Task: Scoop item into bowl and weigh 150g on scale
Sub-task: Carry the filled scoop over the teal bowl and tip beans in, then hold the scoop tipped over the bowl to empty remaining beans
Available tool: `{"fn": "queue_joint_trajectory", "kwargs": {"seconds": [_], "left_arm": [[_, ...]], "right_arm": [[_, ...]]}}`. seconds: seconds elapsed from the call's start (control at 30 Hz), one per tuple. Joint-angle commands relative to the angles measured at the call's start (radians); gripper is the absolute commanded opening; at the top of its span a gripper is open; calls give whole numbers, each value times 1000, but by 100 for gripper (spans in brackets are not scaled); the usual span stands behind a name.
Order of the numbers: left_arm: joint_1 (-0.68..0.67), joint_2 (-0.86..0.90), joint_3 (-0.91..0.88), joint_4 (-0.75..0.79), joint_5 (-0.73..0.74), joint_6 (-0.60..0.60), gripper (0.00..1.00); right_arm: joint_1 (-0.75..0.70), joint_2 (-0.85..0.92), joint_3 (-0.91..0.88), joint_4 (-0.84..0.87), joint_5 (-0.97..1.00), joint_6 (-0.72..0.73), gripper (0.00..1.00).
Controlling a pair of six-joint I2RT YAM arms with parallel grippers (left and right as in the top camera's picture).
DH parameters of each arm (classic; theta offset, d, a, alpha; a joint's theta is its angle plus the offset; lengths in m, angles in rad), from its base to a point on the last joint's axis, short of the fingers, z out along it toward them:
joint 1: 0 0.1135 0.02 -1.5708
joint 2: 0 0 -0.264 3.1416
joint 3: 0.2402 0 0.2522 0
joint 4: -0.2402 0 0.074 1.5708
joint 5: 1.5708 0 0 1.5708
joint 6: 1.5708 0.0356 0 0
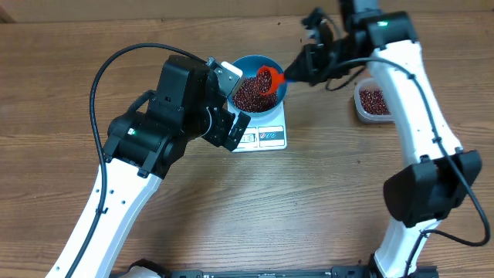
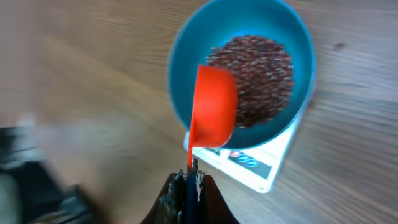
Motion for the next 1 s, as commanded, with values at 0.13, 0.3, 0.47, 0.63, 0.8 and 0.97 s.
{"fn": "queue_joint_trajectory", "kwargs": {"seconds": [0.13,0.3,0.47,0.63,0.8,0.97], "left_arm": [[4,7,7,0,8,-10,100],[4,7,7,0,8,-10,99],[4,7,7,0,8,-10,100],[4,7,7,0,8,-10,99],[4,7,7,0,8,-10,100],[4,7,7,0,8,-10,100]], "right_arm": [[165,-61,45,14,492,77,4],[234,-61,45,36,626,77,4],[269,-61,45,69,658,77,4],[273,-61,45,80,657,77,4],[273,-61,45,79,652,77,4],[273,-61,45,77,638,77,4]]}}
